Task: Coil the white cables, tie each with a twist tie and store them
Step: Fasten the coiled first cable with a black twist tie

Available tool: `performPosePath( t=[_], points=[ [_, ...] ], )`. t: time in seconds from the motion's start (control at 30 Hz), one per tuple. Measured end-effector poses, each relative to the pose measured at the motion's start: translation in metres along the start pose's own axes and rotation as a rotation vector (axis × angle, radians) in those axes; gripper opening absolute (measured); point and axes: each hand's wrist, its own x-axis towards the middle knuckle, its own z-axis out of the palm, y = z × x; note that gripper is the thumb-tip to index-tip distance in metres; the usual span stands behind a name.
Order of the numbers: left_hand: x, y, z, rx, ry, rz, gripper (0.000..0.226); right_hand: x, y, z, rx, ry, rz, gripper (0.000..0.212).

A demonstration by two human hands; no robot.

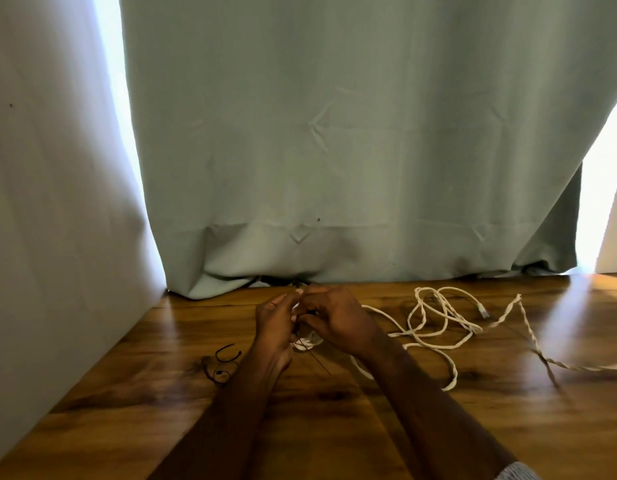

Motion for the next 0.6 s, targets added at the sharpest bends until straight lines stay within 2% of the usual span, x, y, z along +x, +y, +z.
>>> performPosePath(
  t=[0.17,0.3,0.43,0.53,0.6],
  points=[
    [0.003,0.003,0.002,-0.025,0.06,0.019,0.018,-0.006,-0.004,0.009,0.006,0.147,0.039,0.011],
    [0.002,0.004,0.004,-0.044,0.065,0.049,0.013,-0.008,-0.002,0.01,-0.031,0.142,0.043,0.018],
    [0.004,0.001,0.002,-0.044,0.042,0.073,0.013,-0.012,-0.007,0.01,0.103,0.147,0.27,0.022],
    [0.007,0.0,0.001,-0.054,0.038,0.075,0.014,-0.008,-0.016,0.015,0.284,0.243,0.42,0.012],
    [0.01,0.0,-0.001,-0.044,0.047,0.085,0.013,-0.002,-0.02,0.017,0.388,0.296,0.552,0.017]
  ],
)
